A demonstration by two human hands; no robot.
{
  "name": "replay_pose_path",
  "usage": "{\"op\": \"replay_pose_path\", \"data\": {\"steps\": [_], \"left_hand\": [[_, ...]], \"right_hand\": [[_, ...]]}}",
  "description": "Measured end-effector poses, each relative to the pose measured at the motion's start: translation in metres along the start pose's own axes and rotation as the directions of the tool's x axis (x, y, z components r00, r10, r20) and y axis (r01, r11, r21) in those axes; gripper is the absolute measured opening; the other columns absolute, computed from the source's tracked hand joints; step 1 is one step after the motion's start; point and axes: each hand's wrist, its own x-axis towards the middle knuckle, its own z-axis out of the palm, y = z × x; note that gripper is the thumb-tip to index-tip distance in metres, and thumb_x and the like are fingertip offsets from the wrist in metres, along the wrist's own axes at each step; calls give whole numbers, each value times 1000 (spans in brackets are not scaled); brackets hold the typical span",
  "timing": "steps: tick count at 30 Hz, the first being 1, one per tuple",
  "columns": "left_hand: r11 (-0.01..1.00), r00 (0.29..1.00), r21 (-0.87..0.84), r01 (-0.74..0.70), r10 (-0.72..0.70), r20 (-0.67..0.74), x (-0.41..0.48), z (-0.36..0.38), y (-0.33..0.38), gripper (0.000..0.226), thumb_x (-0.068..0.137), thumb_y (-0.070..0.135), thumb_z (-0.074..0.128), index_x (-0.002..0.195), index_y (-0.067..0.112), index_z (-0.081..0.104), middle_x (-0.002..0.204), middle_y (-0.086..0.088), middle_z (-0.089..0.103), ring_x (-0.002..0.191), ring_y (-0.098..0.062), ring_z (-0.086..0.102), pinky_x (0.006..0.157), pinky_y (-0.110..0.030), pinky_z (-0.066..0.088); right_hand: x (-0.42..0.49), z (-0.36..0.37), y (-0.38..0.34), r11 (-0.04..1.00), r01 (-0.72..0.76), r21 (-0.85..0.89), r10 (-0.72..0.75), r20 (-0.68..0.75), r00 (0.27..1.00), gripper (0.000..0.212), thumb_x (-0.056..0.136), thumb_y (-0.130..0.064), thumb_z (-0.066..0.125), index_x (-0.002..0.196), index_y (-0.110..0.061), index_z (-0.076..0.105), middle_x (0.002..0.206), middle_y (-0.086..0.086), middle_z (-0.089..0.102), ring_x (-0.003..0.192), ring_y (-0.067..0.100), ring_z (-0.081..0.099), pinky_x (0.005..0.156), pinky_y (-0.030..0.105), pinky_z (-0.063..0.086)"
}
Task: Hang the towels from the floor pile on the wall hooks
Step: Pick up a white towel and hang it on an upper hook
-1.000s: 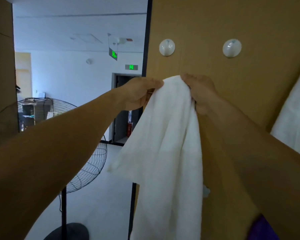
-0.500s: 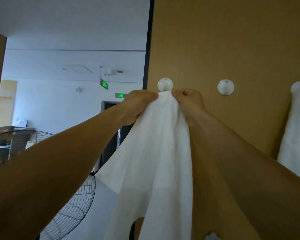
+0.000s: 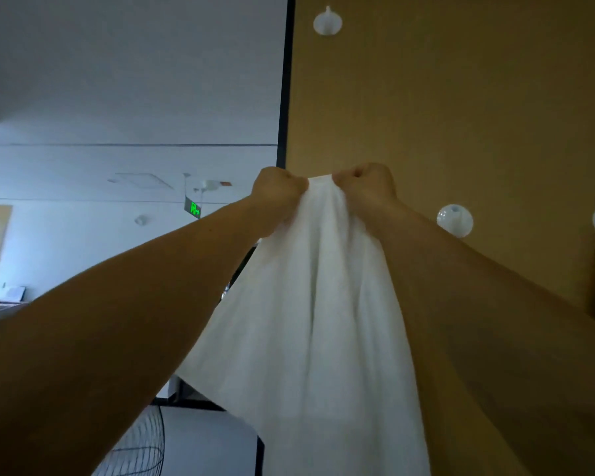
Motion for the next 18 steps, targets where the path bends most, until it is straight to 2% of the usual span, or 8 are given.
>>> {"op": "replay_pose_path", "data": {"steps": [3, 5, 9, 13, 16, 18], "left_hand": [[998, 999, 65, -26, 24, 22, -5, 4, -17, 16, 90, 17, 54, 75, 12, 52, 68, -1, 44, 60, -13, 43, 52, -23, 34], [995, 999, 96, -21, 18, 29, -9, 5, -24, 21, 90, 18, 55, 70, 14, 50, 67, 1, 43, 59, -11, 42, 53, -22, 35], [988, 999, 151, -6, 1, 35, -15, 2, -28, 17, 88, 21, 59, 74, 15, 51, 70, 2, 45, 60, -8, 42, 54, -19, 36], [957, 991, 260, -130, 129, 19, -19, 5, -36, 15, 91, 25, 57, 82, 14, 51, 79, 1, 51, 70, -11, 47, 67, -24, 40], [936, 983, 302, -182, 179, 36, -24, 6, -43, 20, 89, 24, 57, 72, 21, 48, 75, 5, 52, 68, -9, 47, 61, -21, 37], [929, 980, 313, -198, 189, 60, -29, 6, -46, 21, 89, 22, 57, 69, 21, 49, 71, 4, 52, 68, -13, 48, 60, -23, 39]], "right_hand": [[-13, 3, 15, 967, 86, -240, -79, 38, 996, 21, 89, -34, 57, 80, -18, 67, 86, 1, 69, 84, 22, 64, 78, 38, 53], [-23, 3, 22, 933, 142, -332, -132, 55, 990, 22, 90, -33, 53, 88, -17, 68, 90, -1, 69, 84, 19, 64, 77, 36, 54], [-29, 0, 23, 939, 144, -313, -128, 73, 989, 17, 89, -30, 56, 93, -19, 68, 95, -4, 68, 87, 15, 62, 74, 31, 51], [-29, 2, 23, 934, 129, -333, -113, 65, 991, 18, 86, -36, 57, 93, -20, 64, 97, -3, 67, 89, 18, 62, 79, 38, 53], [-35, 1, 26, 927, 126, -354, -109, 66, 992, 22, 87, -40, 57, 97, -20, 61, 100, -4, 64, 89, 17, 60, 79, 37, 51], [-43, 0, 29, 927, 125, -354, -109, 65, 992, 25, 90, -39, 54, 103, -18, 58, 102, -3, 62, 89, 17, 58, 78, 35, 49]]}}
